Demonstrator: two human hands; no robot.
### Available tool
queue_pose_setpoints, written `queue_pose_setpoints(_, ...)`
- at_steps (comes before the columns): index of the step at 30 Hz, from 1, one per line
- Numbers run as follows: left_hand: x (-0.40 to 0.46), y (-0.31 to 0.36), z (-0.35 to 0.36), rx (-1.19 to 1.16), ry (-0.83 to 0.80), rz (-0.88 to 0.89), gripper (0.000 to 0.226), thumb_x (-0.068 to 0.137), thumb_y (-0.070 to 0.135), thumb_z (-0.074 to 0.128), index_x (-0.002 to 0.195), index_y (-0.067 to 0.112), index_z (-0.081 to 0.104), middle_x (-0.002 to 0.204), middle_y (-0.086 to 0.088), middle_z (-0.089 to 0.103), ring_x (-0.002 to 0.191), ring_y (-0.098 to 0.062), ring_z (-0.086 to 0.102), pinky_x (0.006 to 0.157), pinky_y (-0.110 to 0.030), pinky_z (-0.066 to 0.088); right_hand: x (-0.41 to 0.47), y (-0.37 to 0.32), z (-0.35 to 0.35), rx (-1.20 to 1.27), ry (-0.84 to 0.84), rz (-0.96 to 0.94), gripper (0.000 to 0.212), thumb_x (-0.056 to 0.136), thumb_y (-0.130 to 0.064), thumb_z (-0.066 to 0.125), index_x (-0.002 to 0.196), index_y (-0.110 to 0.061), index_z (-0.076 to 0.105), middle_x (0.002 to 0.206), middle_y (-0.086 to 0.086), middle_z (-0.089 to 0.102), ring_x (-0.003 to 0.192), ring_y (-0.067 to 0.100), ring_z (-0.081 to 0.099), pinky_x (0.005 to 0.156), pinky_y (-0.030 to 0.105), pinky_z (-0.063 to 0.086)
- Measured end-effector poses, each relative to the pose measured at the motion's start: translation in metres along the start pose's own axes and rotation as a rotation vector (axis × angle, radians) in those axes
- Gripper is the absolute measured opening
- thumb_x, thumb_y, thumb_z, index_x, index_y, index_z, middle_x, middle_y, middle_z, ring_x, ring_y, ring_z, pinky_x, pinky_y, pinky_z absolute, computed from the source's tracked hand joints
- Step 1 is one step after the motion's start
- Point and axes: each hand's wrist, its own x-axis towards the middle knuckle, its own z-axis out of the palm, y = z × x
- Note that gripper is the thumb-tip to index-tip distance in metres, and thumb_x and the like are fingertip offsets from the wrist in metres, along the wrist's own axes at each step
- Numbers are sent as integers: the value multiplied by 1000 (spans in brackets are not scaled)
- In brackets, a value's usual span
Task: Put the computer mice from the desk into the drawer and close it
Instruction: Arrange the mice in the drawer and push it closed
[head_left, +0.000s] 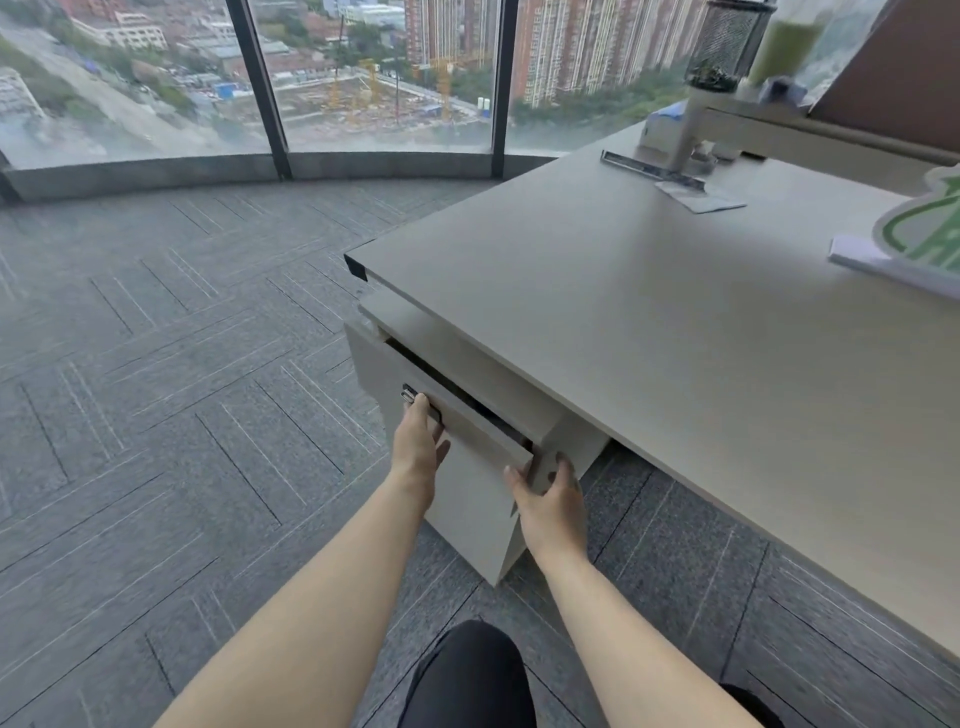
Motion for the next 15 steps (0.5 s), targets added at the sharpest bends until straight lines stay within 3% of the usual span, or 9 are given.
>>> queue_pose_setpoints(8, 11, -4, 22, -43, -24, 8, 51, 98, 49, 35, 143, 26, 41, 130, 12, 46, 128, -23, 52, 105, -41, 43, 24, 9, -2, 26, -22, 19, 79, 89, -56, 56, 151, -16, 27, 152, 12, 43, 134, 30, 49, 101, 38, 45)
queue_pose_setpoints(11, 16, -4, 22, -64, -33, 14, 56, 98, 52, 31, 146, 24, 39, 149, 9, 41, 129, -25, 52, 101, -41, 47, 28, 6, -4, 17, -35, 16, 67, 91, -51, 56, 146, -18, 35, 145, 7, 53, 126, 29, 56, 93, 37, 49)
queue_pose_setpoints(15, 17, -3, 16, -43, -72, 20, 58, 98, 54, 28, 149, 28, 31, 154, 11, 37, 131, -26, 51, 99, -43, 46, 25, 2, -4, 16, -30, 3, 53, 93, -48, 56, 136, -20, 43, 133, 8, 63, 116, 29, 63, 90, 42, 54)
